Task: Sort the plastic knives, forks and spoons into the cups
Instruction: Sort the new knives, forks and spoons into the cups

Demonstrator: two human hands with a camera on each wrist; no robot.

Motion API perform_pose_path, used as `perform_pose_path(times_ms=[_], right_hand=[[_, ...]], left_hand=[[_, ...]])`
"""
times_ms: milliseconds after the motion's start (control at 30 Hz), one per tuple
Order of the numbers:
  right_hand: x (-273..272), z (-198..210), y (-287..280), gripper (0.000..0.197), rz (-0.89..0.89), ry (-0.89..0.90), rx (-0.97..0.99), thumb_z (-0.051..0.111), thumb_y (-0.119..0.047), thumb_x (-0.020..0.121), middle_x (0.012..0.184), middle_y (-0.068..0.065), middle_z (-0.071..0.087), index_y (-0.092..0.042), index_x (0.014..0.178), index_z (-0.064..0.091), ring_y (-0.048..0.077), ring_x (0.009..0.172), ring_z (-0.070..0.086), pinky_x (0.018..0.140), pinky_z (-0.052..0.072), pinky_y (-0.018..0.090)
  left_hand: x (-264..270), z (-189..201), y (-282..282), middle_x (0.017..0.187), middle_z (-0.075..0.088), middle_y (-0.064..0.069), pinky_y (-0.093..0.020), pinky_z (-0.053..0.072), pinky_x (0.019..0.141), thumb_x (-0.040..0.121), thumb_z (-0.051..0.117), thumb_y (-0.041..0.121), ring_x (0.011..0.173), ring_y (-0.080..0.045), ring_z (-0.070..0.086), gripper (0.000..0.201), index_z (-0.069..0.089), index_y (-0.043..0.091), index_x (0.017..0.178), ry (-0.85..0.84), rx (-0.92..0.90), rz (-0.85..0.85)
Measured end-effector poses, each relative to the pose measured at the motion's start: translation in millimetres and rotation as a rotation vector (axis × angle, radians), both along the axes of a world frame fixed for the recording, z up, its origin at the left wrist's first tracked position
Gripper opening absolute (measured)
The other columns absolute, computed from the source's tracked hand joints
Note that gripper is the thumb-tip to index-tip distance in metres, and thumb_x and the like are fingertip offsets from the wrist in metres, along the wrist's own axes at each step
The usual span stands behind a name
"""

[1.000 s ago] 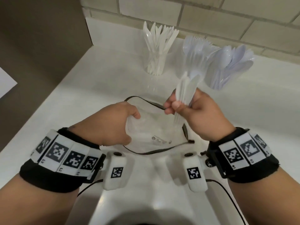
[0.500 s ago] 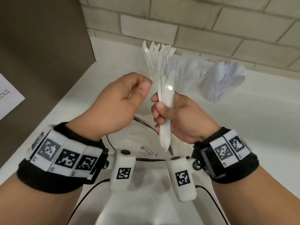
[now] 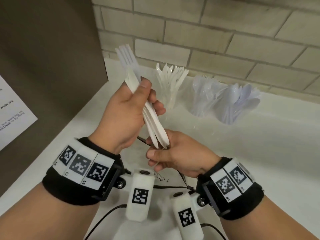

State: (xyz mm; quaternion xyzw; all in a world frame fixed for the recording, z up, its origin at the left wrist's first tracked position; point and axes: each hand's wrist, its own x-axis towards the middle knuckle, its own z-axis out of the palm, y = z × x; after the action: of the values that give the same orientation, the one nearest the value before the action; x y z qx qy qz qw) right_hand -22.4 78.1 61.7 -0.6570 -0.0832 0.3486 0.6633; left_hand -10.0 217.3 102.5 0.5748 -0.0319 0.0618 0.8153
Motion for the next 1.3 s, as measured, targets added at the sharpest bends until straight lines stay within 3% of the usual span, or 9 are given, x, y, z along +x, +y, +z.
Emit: perform_pose_path(times_ms=[200, 333, 500, 600, 733, 833, 933, 1133, 1300], right_hand=[[3, 9, 7, 0.036, -0.013, 0.045, 0.278, 0.051, 0.027, 0.078, 0.082, 0.009, 0.064, -0.002, 0.099, 0.058, 0.016, 0.077, 0.066, 0.080, 0.055, 0.026], [-2, 2, 8, 0.051, 0.076, 0.003, 0.287, 0.051, 0.019, 0.068, 0.101, 0.011, 0.063, -0.004, 0.114, 0.052, 0.019, 0.093, 0.065, 0.087, 0.053, 0.026], [10, 10, -4, 0.058, -0.061, -0.263, -0.144, 0.054, 0.000, 0.057, 0.099, 0.000, 0.059, -0.017, 0.112, 0.055, 0.018, 0.094, 0.061, 0.068, 0.051, 0.031], [23, 31, -10, 0.055, -0.325, -0.344, -0.136, 0.065, -0.008, 0.067, 0.104, -0.003, 0.061, -0.019, 0.120, 0.058, 0.011, 0.083, 0.063, 0.063, 0.047, 0.025], [30, 46, -1, 0.049, -0.431, -0.430, -0.237, 0.080, -0.039, 0.071, 0.089, -0.001, 0.065, -0.017, 0.108, 0.059, 0.008, 0.060, 0.060, 0.052, 0.043, 0.025], [34, 40, 9, 0.063, -0.507, -0.476, -0.351, 0.083, -0.043, 0.066, 0.093, -0.002, 0.062, -0.018, 0.113, 0.050, 0.016, 0.069, 0.062, 0.055, 0.042, 0.026], [36, 37, 9, 0.063, -0.540, -0.426, -0.318, 0.082, -0.035, 0.072, 0.098, 0.003, 0.064, -0.014, 0.120, 0.048, 0.012, 0.059, 0.057, 0.053, 0.042, 0.024], [35, 35, 12, 0.017, -0.444, -0.438, -0.264, 0.064, -0.021, 0.089, 0.064, 0.002, 0.059, -0.007, 0.097, 0.059, 0.016, 0.049, 0.057, 0.047, 0.043, 0.026], [39, 32, 15, 0.011, -0.443, -0.470, -0.265, 0.059, -0.016, 0.089, 0.075, 0.001, 0.060, -0.011, 0.099, 0.061, 0.018, 0.062, 0.058, 0.055, 0.042, 0.028]], left_hand=[[-8, -7, -16, 0.067, 0.053, 0.004, -0.040, 0.051, 0.067, 0.098, 0.047, 0.026, 0.060, -0.016, 0.056, 0.016, 0.052, 0.021, 0.084, -0.025, 0.100, -0.072], [-8, -10, -14, 0.065, 0.055, 0.006, -0.034, 0.051, 0.060, 0.098, 0.048, 0.028, 0.059, -0.013, 0.059, 0.014, 0.052, 0.020, 0.088, 0.021, 0.193, -0.097], [-4, -19, -7, 0.064, 0.052, 0.006, -0.035, 0.049, 0.053, 0.098, 0.045, 0.031, 0.049, -0.017, 0.051, 0.017, 0.046, 0.014, 0.093, 0.023, 0.277, -0.087], [-5, -26, -5, 0.069, 0.053, 0.000, -0.029, 0.047, 0.045, 0.098, 0.046, 0.032, 0.043, -0.014, 0.050, 0.015, 0.045, 0.018, 0.090, 0.063, 0.536, -0.082], [-8, -34, -11, 0.068, 0.058, -0.007, -0.025, 0.046, 0.042, 0.098, 0.044, 0.033, 0.039, -0.011, 0.054, 0.024, 0.041, 0.013, 0.111, 0.092, 0.788, -0.141], [-9, -35, -14, 0.062, 0.056, -0.004, -0.036, 0.054, 0.050, 0.098, 0.042, 0.033, 0.048, -0.018, 0.056, 0.033, 0.034, 0.018, 0.127, 0.117, 0.873, -0.162], [-10, -36, -12, 0.061, 0.056, 0.004, -0.040, 0.054, 0.055, 0.098, 0.041, 0.035, 0.050, -0.017, 0.054, 0.036, 0.033, 0.020, 0.129, 0.093, 0.819, -0.180], [-12, -45, -11, 0.066, 0.054, 0.011, -0.031, 0.044, 0.054, 0.093, 0.030, 0.048, 0.053, -0.013, 0.046, 0.042, 0.048, 0.010, 0.094, 0.115, 0.400, -0.216], [-7, -46, -12, 0.063, 0.057, 0.007, -0.031, 0.038, 0.057, 0.103, 0.034, 0.034, 0.052, -0.013, 0.047, 0.030, 0.053, 0.013, 0.092, 0.260, 0.183, -0.162]])
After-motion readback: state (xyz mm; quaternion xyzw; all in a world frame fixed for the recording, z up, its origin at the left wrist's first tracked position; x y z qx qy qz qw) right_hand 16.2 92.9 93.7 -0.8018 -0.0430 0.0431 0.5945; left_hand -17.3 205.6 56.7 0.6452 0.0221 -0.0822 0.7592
